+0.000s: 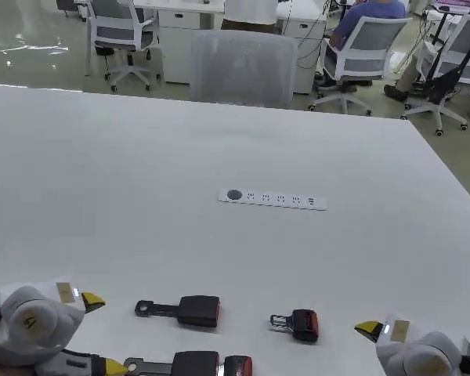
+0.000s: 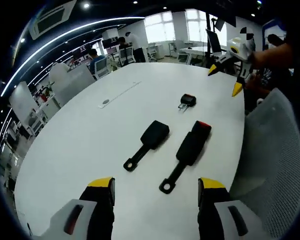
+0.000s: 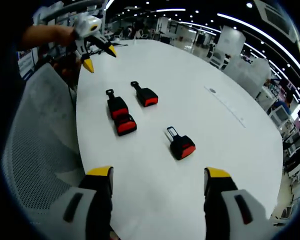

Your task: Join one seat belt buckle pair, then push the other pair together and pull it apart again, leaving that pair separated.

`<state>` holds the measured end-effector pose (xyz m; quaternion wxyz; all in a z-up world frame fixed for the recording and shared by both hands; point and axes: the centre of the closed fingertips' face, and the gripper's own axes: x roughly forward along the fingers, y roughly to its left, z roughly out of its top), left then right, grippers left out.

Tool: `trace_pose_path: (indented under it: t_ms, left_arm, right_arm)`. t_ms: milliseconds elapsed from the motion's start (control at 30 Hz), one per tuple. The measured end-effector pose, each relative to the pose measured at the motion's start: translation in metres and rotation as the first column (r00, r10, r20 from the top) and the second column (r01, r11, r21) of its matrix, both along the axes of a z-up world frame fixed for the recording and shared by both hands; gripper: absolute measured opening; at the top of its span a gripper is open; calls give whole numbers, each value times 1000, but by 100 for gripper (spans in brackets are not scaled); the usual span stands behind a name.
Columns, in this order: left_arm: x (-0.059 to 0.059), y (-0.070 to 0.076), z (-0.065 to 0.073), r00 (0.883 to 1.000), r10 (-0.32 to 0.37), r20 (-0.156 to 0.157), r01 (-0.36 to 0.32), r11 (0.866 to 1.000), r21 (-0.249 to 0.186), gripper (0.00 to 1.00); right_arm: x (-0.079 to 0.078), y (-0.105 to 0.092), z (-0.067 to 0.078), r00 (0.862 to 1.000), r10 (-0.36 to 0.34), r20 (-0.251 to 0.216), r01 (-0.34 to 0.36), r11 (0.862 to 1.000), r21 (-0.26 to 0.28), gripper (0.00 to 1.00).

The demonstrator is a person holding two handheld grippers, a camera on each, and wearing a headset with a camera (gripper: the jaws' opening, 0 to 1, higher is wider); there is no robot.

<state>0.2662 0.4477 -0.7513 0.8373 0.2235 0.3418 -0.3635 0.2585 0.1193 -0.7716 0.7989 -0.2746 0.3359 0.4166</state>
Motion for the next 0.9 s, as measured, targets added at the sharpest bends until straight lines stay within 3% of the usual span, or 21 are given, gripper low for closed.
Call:
trace_pose_path:
  t_ms: [100,167,267,400,633,900]
  left_arm:
    - [-3,6,2,999,32,8,-32,999,-19,79]
    - [-5,10,0,999,53,8,-52,998,-34,88]
    - [-12,13,-5,997,79,-20,-80,995,-56,100]
    - [-15,18,-8,996,84,4,-83,995,-48,100]
    - [-21,24,-14,996,94,1,-93,994,-57,100]
    - [-30,26,-17,995,98,-10,-99,994,-51,100]
  right_arm:
    - [-7,-4,-1,1000,-18,-8,18,1000,8,83]
    - [-5,-6,1,999,-54,8,53,998,29,92]
    - [-3,-12,-2,994,-105,11,105,994,42,100]
    - [-9,-11,-7,993,-118,-5,118,992,49,100]
    - [-9,-13,-4,989,-147,11,146,987,64,100]
    - [-16,-20,-11,988,-152,19,151,988,41,100]
